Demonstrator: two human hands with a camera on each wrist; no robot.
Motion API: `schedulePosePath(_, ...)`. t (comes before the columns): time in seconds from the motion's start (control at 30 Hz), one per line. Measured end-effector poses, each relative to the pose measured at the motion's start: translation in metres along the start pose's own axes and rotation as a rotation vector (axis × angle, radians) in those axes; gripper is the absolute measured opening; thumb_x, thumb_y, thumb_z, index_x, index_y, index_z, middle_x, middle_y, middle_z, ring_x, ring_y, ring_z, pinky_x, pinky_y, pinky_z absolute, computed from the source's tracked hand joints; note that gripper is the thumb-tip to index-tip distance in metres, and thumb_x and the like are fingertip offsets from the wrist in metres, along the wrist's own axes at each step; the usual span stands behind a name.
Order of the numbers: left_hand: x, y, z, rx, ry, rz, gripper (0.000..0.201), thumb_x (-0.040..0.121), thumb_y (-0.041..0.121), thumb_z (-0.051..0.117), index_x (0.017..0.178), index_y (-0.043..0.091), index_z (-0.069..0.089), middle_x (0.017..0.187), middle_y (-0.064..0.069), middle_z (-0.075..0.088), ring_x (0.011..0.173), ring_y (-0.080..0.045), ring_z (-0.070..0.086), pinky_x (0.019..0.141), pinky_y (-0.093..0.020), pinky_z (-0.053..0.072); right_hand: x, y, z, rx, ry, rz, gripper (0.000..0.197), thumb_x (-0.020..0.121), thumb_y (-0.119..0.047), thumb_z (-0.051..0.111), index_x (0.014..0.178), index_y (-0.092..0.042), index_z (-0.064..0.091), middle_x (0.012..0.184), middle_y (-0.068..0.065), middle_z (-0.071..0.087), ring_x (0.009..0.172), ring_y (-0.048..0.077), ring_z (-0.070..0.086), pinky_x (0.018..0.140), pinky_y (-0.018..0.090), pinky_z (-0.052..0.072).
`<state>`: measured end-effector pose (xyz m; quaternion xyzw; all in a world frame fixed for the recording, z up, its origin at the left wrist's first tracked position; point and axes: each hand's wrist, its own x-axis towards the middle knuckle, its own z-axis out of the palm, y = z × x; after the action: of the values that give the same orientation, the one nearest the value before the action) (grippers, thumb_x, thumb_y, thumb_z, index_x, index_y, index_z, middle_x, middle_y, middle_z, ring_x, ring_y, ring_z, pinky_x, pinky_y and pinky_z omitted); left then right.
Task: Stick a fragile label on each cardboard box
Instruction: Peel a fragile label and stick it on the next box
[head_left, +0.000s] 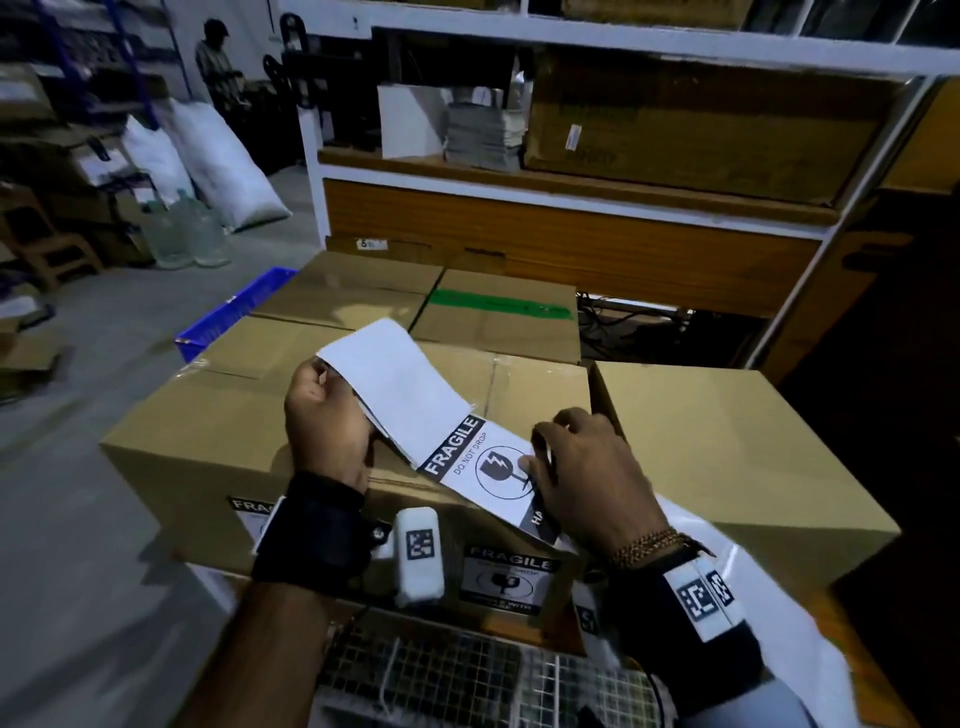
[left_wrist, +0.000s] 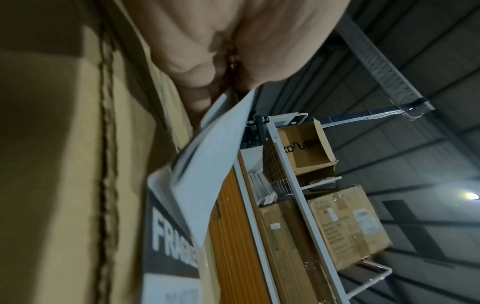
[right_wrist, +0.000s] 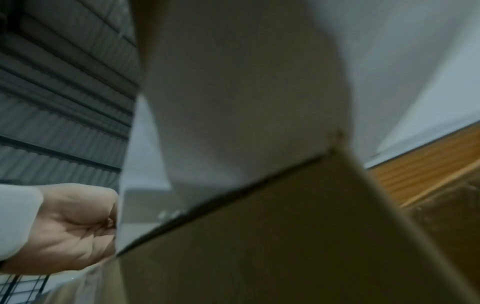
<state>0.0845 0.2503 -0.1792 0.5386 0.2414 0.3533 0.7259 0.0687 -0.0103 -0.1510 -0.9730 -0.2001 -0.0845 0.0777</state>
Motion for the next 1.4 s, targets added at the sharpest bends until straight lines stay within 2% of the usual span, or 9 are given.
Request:
schedulePosePath(0.13, 0.012, -0.005, -0.009, 0.050, -0.019, -0.083, 0.029, 0.087, 0.025, 0.054, 0.112, 0.028, 0.068, 0.109, -0.004, 0.077, 0.100, -0.027, 0.075, 0.090, -0.058, 0.059, 0.005, -0.001, 0.008, -0.006, 0.036, 0.017, 0.035, 0.099, -0.046, 0.058, 0.122, -0.020, 0.067, 0.118, 0.007, 0.061, 0.107, 0.030, 0.055, 0.086, 0.044, 0.052)
schedulePosePath(0.2, 0.005, 0.003, -0.005, 0.054, 0.024, -0.036, 0.039, 0.089, 0.011, 0.046, 0.118, 0.029, 0.063, 0.122, -0.005, 0.072, 0.112, -0.025, 0.069, 0.103, -0.047, 0.054, 0.007, -0.002, 0.010, 0.019, 0.053, 0.015, 0.038, 0.099, -0.042, 0.060, 0.130, -0.021, 0.065, 0.121, 0.008, 0.061, 0.109, 0.031, 0.055, 0.087, 0.045, 0.052)
schedulePosePath(0.27, -0.012, 0.014, -0.002, 0.196, 0.084, 0.155, 0.053, 0.089, -0.002, 0.038, 0.131, 0.026, 0.056, 0.136, 0.000, 0.062, 0.126, -0.018, 0.058, 0.107, -0.032, 0.045, 0.007, -0.002, 0.011, 0.066, 0.065, -0.009, 0.043, 0.099, -0.037, 0.062, 0.141, -0.025, 0.060, 0.125, 0.008, 0.061, 0.112, 0.031, 0.055, 0.089, 0.044, 0.052)
schedulePosePath(0.4, -0.037, 0.024, -0.007, 0.576, -0.120, 0.665, 0.034, 0.096, 0.009, 0.050, 0.123, 0.026, 0.062, 0.123, 0.007, 0.064, 0.115, -0.014, 0.059, 0.099, -0.041, 0.050, 0.006, -0.004, 0.012, 0.079, 0.066, -0.057, 0.036, 0.097, -0.028, 0.064, 0.133, -0.033, 0.068, 0.120, 0.005, 0.062, 0.107, 0.028, 0.055, 0.085, 0.040, 0.051)
schedulePosePath(0.5, -0.038, 0.018, -0.005, 0.699, -0.560, 0.566, 0.022, 0.099, 0.034, 0.055, 0.115, 0.029, 0.068, 0.116, 0.012, 0.068, 0.109, -0.010, 0.063, 0.099, -0.044, 0.052, 0.005, -0.002, 0.009, 0.088, 0.012, -0.078, 0.037, 0.097, -0.028, 0.061, 0.134, -0.031, 0.067, 0.125, 0.006, 0.059, 0.110, 0.028, 0.053, 0.088, 0.043, 0.049)
schedulePosePath(0.6, -0.029, 0.005, -0.006, 0.926, -0.711, 0.565, 0.039, 0.095, 0.046, 0.049, 0.124, 0.030, 0.067, 0.132, 0.011, 0.066, 0.125, -0.013, 0.058, 0.109, -0.045, 0.044, 0.005, 0.003, 0.000, 0.122, -0.083, -0.106, 0.037, 0.102, -0.029, 0.055, 0.138, -0.028, 0.063, 0.135, 0.005, 0.056, 0.119, 0.028, 0.050, 0.098, 0.043, 0.048)
schedulePosePath(1.07, -0.016, -0.011, -0.004, 1.071, -0.718, 0.592, 0.035, 0.105, 0.024, 0.050, 0.135, 0.035, 0.065, 0.149, 0.009, 0.055, 0.139, -0.013, 0.046, 0.117, -0.039, 0.030, 0.021, -0.013, -0.074, 0.102, -0.360, -0.158, 0.053, 0.104, -0.043, 0.056, 0.153, -0.023, 0.047, 0.143, 0.002, 0.062, 0.128, 0.019, 0.059, 0.104, 0.036, 0.051)
schedulePosePath(1.23, -0.024, -0.005, -0.004, 1.128, -0.735, 0.561, 0.061, 0.092, 0.063, 0.037, 0.137, 0.029, 0.063, 0.148, 0.009, 0.055, 0.139, -0.014, 0.044, 0.113, -0.037, 0.028, 0.020, -0.018, -0.089, 0.001, -0.419, -0.164, 0.049, 0.104, -0.031, 0.060, 0.152, -0.032, 0.049, 0.149, -0.002, 0.058, 0.132, 0.018, 0.058, 0.109, 0.038, 0.049)
schedulePosePath(1.4, -0.024, -0.007, -0.006, 1.170, -0.746, 0.584, 0.071, 0.085, 0.070, 0.041, 0.139, 0.028, 0.061, 0.150, 0.006, 0.052, 0.140, -0.017, 0.043, 0.114, -0.040, 0.029, -0.018, 0.000, -0.093, -0.001, -0.474, -0.126, 0.056, 0.102, -0.013, 0.061, 0.152, -0.032, 0.047, 0.144, -0.006, 0.061, 0.123, 0.010, 0.063, 0.100, 0.035, 0.057)
